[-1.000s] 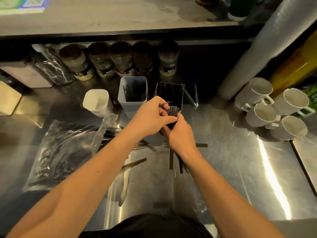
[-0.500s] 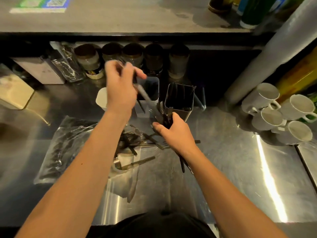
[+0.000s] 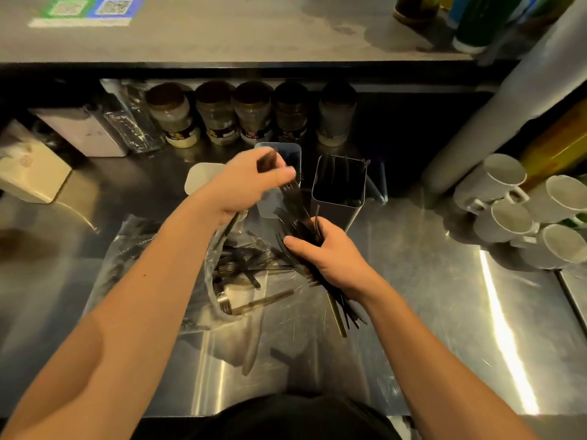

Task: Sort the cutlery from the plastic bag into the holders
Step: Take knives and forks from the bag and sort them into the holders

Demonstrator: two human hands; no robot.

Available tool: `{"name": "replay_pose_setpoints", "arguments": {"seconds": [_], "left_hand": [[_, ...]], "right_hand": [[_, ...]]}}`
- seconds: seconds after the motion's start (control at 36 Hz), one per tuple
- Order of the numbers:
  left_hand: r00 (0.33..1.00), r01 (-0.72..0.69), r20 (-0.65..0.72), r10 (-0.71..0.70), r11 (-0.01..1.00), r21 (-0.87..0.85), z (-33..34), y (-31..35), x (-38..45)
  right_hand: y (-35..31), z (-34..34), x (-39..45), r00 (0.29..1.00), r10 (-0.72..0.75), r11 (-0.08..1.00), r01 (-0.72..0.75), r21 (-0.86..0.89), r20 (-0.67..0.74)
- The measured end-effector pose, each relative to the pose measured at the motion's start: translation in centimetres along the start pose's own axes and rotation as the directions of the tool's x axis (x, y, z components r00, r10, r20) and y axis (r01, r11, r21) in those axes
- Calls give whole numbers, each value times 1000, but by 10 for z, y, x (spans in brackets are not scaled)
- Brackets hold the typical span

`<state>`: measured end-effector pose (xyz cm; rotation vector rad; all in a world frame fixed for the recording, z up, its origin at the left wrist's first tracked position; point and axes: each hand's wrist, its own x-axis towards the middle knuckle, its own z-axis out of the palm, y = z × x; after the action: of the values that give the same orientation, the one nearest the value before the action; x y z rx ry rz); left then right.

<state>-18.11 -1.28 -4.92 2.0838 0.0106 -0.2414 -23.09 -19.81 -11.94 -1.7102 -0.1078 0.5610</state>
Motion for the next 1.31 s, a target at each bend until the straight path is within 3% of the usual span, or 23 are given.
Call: {"name": "replay_pose_setpoints", "arguments": {"seconds": [0.06,0.11,0.14,0.19,0.25,0.28,0.33,0.39,0.44,0.47,0.53,0.58,0.75,0.83,0.89,0.97,1.03,1.08,1.17,1.25,1.31], "left_hand": [[991,33,-123,-52,988,-153,-5,0,2],[972,-34,-229,-57,926,-376,-12,1,5],[960,-104,-276,-53,844,-526,-17,2,5],[929,-243,-359,-89,587,-773,-27,5,8],[895,-349,-427,-128,396,-849,-35,4,11],[882,-381,-454,-125,378,-844,-36,3,13],[868,-379,-486,-99,500,-779,-35,2,14],[906,-237,-419,-64,742,-627,-23,4,11],[960,-15,-270,-77,946,-323,-5,5,6],[980,56,-184,-81,989,-137,5,5,3],[996,93,-26,-91,990,110,24,2,-2],[995,88,25,-93,984,156,35,2,-4],[995,90,-19,-95,979,-181,43,0,-4],[969,70,-167,-184,847,-527,32,6,0],[926,-79,-326,-191,745,-662,15,11,4],[852,-284,-515,-89,749,-599,-8,15,9],[825,-342,-563,-45,753,-562,-12,13,11],[846,-336,-532,-28,747,-574,-7,12,10],[916,-137,-398,-50,894,-427,12,6,7],[993,36,-106,-48,993,-112,34,-3,-1],[996,67,62,-63,995,-68,45,-5,-6]], "right_hand": [[0,-2,0,1000,6,1000,-6,-13,17],[1,-3,0,1000,3,1000,-2,-26,25],[2,-3,0,1000,3,1000,-2,-26,26],[5,-2,1,1000,7,1000,-6,-27,13],[10,-1,2,1000,16,1000,-16,6,-13],[12,-1,2,999,27,998,-26,50,-26],[12,-2,6,998,54,990,-49,136,-32],[11,-2,9,994,53,982,-35,185,-94],[9,0,13,981,25,990,2,143,-192],[7,1,14,970,6,994,20,106,-242],[2,3,15,949,-38,998,54,42,-312],[-2,3,14,935,-71,997,66,-28,-347],[-3,-2,12,924,-115,988,69,-139,-364],[1,-4,12,953,-94,979,35,-203,-290],[8,-4,11,963,-61,985,15,-174,-263],[18,-3,12,955,17,999,-29,-38,-295],[19,-2,13,954,78,993,-50,104,-290],[16,-2,13,956,115,974,-55,222,-269],[7,0,15,957,111,943,-16,332,-269],[-3,1,18,944,70,947,38,319,-322],[-9,0,18,941,52,955,51,291,-335]]}}
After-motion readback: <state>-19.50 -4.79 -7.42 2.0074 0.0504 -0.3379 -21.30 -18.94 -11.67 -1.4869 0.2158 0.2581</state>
